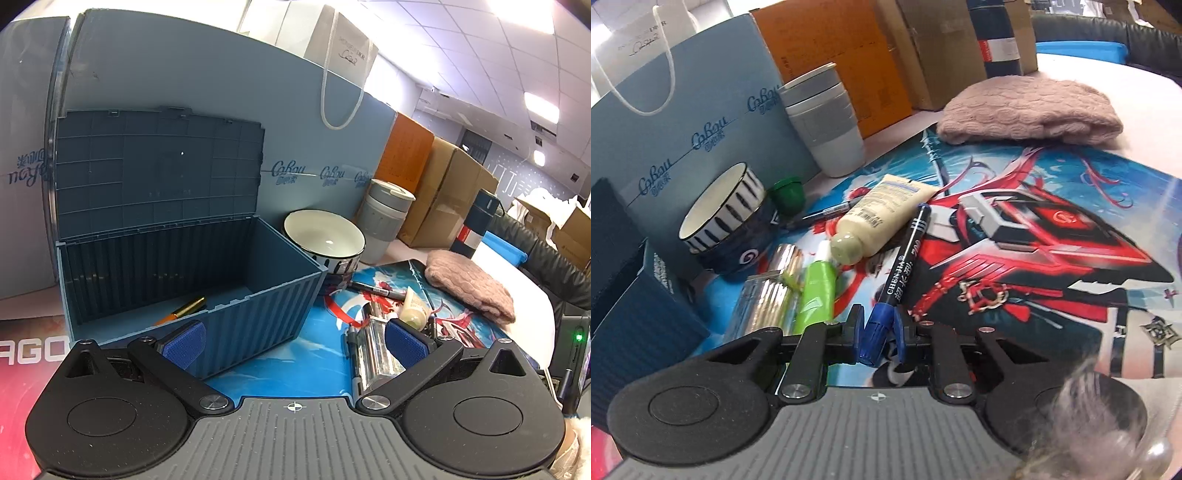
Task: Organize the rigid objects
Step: 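Move the right gripper back to the mat and grasp the black marker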
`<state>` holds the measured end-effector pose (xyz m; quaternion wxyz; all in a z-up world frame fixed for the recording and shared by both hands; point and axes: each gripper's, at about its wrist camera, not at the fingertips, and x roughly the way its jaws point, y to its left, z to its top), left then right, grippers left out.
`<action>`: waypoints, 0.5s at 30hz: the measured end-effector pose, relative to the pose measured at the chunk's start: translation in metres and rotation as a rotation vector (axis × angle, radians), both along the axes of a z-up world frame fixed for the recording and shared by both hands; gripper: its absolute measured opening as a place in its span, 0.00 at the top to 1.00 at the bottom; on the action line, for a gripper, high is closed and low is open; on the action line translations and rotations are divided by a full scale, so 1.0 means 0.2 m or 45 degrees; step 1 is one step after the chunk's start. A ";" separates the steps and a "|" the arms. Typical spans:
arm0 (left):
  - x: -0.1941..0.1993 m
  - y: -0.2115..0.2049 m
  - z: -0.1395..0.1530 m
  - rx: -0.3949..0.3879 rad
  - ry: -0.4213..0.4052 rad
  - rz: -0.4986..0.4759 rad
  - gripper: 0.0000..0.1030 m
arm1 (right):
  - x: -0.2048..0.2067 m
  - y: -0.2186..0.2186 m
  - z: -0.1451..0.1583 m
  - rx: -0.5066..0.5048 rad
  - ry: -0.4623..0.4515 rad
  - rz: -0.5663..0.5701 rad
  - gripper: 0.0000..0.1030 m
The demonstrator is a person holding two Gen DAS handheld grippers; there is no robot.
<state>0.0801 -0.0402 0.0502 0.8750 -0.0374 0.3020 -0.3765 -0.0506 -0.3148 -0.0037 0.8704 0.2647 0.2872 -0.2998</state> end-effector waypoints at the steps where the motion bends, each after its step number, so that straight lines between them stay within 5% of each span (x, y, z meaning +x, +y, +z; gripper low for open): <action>1: 0.00 0.00 0.00 -0.001 0.001 0.001 0.00 | 0.00 0.00 0.00 -0.009 0.002 -0.008 0.85; 10: 0.01 0.00 -0.01 0.000 0.011 0.008 0.00 | -0.08 -0.07 0.05 0.077 -0.083 -0.046 0.83; 12: 0.01 0.00 -0.01 0.000 0.012 0.007 0.00 | -0.10 -0.09 0.06 0.099 -0.100 -0.061 0.69; 15: 0.01 0.00 -0.01 0.002 0.015 0.006 0.00 | -0.10 -0.11 0.05 0.110 -0.089 -0.077 0.63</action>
